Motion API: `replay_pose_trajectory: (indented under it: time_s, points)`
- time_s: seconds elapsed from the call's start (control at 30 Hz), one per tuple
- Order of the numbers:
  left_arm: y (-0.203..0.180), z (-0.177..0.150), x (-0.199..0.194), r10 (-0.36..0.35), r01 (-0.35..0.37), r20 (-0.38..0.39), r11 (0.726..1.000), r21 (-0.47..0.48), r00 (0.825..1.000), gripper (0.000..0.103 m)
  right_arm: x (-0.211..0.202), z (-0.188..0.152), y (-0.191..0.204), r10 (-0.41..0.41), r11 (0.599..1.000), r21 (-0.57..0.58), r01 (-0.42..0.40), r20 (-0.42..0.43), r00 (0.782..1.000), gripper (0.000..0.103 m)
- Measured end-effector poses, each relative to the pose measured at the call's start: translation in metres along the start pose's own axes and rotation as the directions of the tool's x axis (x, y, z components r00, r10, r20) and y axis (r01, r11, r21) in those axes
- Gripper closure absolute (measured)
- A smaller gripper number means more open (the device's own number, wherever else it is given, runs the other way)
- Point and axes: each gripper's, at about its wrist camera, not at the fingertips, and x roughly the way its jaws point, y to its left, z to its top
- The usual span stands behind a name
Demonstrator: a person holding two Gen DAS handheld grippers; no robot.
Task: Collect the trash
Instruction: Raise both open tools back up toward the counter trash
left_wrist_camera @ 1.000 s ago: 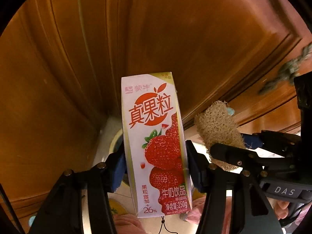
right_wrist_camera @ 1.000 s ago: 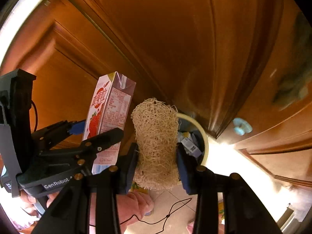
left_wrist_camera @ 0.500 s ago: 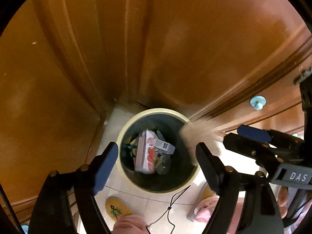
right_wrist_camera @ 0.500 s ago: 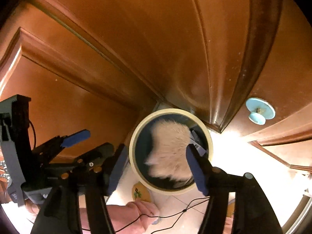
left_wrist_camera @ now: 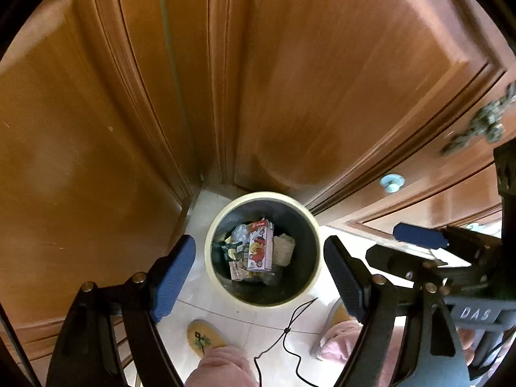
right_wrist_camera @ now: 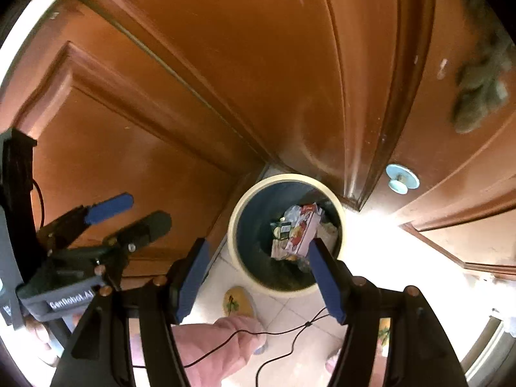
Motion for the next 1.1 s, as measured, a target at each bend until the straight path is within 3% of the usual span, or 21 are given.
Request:
replay_pose_trajectory:
  time_s: [0.3,0.7,0.97,1.1]
  points:
    - [-0.021,0.032,-0.098,-0.004,0.002,0.037,0.999,0.033,0.999,0.023,-0.088,0.009,0.031,-0.005,1.0,-0.024,0.006,0.03,1.0,0.039]
    - [-0.069,0.1,-0.262,-0.04,0.006,0.193,0.985,0.173,0.98,0.022,-0.243,0.047,0.077,-0.072,0.995,-0.054,0.083,0.19,0.979,0.039]
    - [-0.094,0.155,-0.345,-0.089,0.013,0.297,0.969,0.246,0.951,0.019,-0.328,0.068,0.102,-0.108,0.989,-0.057,0.137,0.353,0.929,0.039]
    - [-0.108,0.18,-0.374,-0.121,0.011,0.362,0.957,0.291,0.924,0.018,-0.363,0.082,0.117,-0.141,0.983,-0.052,0.179,0.418,0.897,0.039]
